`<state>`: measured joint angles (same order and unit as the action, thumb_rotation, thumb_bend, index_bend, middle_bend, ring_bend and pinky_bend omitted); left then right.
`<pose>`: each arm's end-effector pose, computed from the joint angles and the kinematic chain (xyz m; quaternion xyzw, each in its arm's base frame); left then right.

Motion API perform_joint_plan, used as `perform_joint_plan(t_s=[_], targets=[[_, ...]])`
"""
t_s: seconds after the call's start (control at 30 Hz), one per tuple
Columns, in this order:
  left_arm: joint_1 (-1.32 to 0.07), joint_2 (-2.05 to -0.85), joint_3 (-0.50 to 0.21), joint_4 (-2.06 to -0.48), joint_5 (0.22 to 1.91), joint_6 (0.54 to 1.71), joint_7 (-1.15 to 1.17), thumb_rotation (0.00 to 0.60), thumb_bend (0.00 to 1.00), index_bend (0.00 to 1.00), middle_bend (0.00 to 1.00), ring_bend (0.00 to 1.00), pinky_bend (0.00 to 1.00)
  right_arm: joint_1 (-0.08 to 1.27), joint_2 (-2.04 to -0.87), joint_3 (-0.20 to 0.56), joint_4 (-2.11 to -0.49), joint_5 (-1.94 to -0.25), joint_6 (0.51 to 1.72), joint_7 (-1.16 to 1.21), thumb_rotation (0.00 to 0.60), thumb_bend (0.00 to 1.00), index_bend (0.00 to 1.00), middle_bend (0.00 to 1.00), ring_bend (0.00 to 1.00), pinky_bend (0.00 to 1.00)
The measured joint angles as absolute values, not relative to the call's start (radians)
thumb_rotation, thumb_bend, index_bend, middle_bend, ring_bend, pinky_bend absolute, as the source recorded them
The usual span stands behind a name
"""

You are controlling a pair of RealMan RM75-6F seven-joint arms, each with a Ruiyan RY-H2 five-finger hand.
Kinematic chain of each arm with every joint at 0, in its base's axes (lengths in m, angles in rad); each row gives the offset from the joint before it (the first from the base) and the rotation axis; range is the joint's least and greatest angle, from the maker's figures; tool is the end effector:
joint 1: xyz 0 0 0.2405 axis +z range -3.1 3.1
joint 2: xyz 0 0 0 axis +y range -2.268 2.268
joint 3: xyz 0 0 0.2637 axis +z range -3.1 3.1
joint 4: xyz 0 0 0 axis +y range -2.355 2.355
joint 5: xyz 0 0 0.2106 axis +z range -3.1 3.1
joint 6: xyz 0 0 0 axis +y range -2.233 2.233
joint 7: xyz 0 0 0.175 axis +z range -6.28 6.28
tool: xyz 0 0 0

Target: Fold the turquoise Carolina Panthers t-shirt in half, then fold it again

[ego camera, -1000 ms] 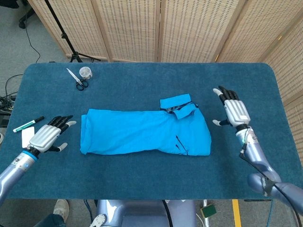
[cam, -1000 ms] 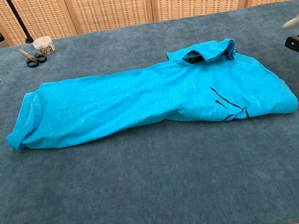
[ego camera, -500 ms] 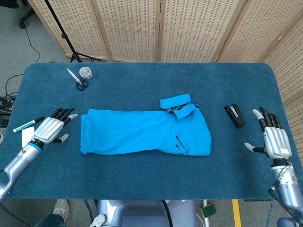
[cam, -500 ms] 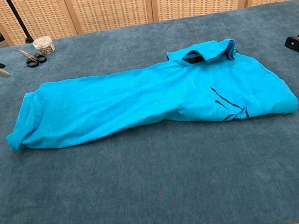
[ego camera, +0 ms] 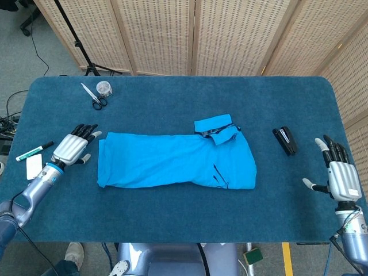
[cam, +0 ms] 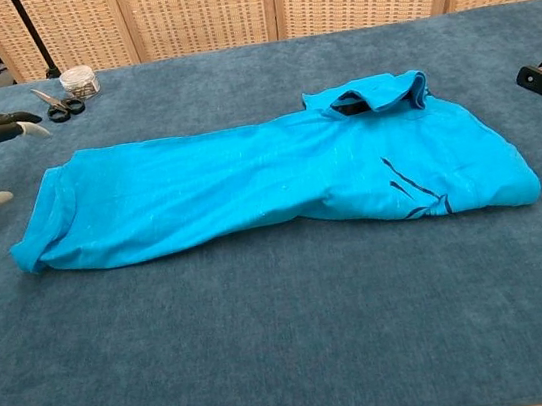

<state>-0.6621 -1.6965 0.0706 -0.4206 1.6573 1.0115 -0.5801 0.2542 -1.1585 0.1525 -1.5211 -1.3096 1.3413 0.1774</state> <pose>-0.3198 0.4241 0.0288 -0.7720 -0.3199 -0.3076 0.4551 -0.3188 -0.2899 0.1672 0.5382 -0.4353 0.4439 0.5690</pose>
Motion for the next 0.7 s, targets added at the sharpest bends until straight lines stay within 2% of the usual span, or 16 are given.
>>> perform_joint_plan(t_s=[0.33,0.7], targets=[[-0.710,-1.797,0.092,-0.272,1.664,0.955,-0.652,0.600,0.36,0.03,0.00,0.00,0.00,0.251,-1.163,0.168,-1.513,-1.302,1.332,0.179,0.600,0.00,0.00,0.00,0.00,0.00],[-0.734,-1.834,0.103,-0.240,1.660,0.919,-0.671,0.600,0.38,0.24,0.00,0.00,0.00,0.247,-1.162,0.179,-1.506,-1.303,1.325,0.196,0.600,0.00,0.00,0.00,0.00,0.00]])
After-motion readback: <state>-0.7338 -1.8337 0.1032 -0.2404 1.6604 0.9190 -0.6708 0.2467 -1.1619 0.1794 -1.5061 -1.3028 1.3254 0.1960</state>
